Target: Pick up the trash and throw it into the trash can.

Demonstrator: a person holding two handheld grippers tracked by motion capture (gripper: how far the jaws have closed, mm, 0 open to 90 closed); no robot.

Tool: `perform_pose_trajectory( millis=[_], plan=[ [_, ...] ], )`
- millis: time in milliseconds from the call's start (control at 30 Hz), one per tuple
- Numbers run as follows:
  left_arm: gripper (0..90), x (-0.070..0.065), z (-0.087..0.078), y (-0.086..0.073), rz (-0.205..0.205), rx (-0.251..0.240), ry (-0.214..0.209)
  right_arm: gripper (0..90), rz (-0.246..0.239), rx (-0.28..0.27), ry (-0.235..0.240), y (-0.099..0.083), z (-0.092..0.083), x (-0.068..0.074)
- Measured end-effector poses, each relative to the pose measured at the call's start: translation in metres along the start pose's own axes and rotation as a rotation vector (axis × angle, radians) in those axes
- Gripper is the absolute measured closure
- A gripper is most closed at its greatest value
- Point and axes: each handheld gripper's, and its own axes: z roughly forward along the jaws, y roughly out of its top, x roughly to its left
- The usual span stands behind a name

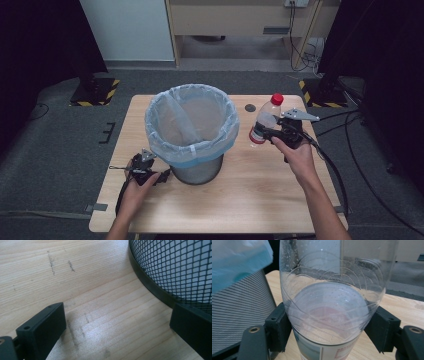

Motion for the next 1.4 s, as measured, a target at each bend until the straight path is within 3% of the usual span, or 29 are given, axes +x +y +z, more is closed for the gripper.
perform_pose_trajectory(
  millis=[200,500,767,1400],
  plan=[
    [0.0,0.000,0.000,0.000,0.000,0.000,0.000,28.4,-0.012,-0.018,0.027,0.013,-0.016,0.001],
    [0.0,0.000,0.000,0.000,0.000,0.000,0.000,28.5,-0.067,-0.028,0.059,0.043,-0.036,0.021],
    [0.0,0.000,0.000,0.000,0.000,0.000,0.000,28.5,-0.093,-0.018,0.066,0.059,-0.034,0.029],
    [0.0,0.000,0.000,0.000,0.000,0.000,0.000,28.5,-0.080,-0.053,0.064,0.074,-0.038,0.021]
  ],
)
